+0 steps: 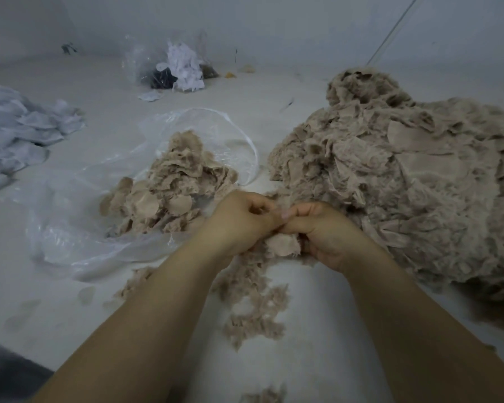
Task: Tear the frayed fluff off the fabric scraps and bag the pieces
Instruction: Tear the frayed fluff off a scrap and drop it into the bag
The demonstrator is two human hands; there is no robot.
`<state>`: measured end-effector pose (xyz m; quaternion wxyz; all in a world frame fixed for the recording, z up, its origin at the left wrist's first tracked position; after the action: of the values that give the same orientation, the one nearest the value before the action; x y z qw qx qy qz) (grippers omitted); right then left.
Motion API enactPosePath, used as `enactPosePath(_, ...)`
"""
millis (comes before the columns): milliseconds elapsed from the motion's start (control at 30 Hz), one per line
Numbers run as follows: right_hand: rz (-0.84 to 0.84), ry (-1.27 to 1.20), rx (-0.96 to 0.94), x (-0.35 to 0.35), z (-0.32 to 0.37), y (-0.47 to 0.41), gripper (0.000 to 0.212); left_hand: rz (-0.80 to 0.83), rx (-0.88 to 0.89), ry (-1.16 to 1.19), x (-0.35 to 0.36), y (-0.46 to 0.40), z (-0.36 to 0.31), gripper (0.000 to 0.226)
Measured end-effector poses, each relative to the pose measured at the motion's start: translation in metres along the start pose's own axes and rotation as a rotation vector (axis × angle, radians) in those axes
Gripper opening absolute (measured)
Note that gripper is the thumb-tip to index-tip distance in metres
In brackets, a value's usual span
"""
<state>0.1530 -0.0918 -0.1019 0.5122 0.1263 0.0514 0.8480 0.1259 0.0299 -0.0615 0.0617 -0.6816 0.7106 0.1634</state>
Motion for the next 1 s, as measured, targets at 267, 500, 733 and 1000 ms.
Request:
enactPosePath(267,0.036,-0.104,0.025,0.003,0.003,0.001,0.018,-0.304,-0.012,0.217,-0.023,0.002,0.012,0.028)
enactPosePath(500,0.014,-0.132,0.020,0.001,0.003,0.000,0.021,0.182,-0.173,-0.176,0.010,0.014,0.014,0.059)
enactPosePath(733,-0.040,-0.132,0.041,-0.005,-0.003,-0.002,0.021,0.237,-0.125,-0.200,0.019,0.015,0.012,0.029)
enactPosePath(1000,-0.060,-0.210,0.031,-0.006,-0.001,-0.001,0.011,0.153,-0.128,-0.238,0.015,0.017,0.005,0.056)
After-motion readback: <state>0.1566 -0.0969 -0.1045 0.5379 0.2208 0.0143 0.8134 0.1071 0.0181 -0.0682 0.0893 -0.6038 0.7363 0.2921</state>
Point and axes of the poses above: each hand's wrist, its own y-axis away from the middle knuckle, its own x-axis out of the palm, z = x × y, the point moved 9 cm from there along -y, towards the middle knuckle, and after that the axes turned 3 degrees about z, right-handed, at the moved point
